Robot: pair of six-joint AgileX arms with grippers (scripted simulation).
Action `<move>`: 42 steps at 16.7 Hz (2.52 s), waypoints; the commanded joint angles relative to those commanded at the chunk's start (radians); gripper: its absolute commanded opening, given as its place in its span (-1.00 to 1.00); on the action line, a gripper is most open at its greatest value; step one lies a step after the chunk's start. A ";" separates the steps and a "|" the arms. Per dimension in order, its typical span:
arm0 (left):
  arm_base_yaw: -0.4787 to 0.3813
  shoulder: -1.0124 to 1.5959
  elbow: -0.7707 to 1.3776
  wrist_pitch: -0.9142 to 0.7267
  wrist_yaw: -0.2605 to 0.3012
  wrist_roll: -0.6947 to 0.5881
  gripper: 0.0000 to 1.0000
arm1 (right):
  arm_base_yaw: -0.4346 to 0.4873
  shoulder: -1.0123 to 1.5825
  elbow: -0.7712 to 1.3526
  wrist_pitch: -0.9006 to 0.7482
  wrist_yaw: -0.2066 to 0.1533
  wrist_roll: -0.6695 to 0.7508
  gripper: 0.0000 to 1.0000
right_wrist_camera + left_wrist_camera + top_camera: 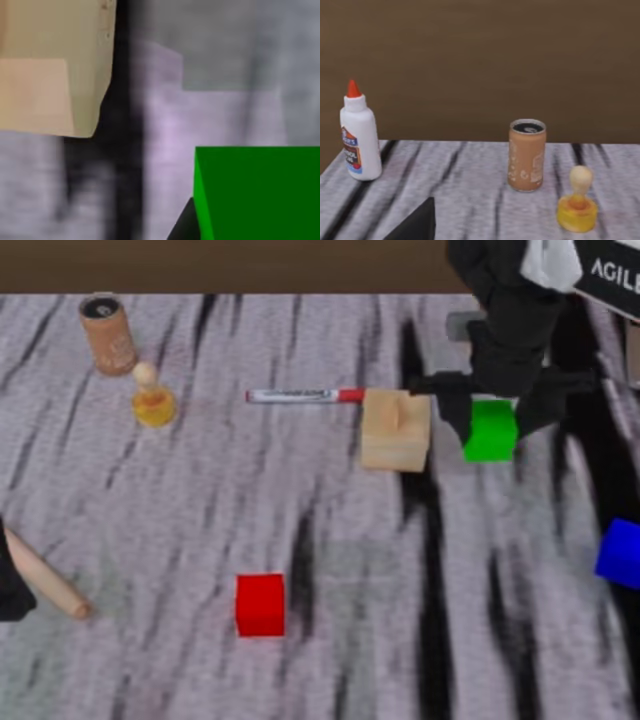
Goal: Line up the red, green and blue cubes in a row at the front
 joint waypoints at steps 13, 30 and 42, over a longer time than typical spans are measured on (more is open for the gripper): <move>0.000 0.000 0.000 0.000 0.000 0.000 1.00 | 0.477 -0.267 -0.373 0.103 0.001 0.492 -1.00; 0.000 0.000 0.000 0.000 0.000 0.000 1.00 | 0.479 -0.179 -0.521 0.340 0.002 0.495 -0.85; 0.000 0.000 0.000 0.000 0.000 0.000 1.00 | 0.479 -0.179 -0.521 0.340 0.002 0.495 0.96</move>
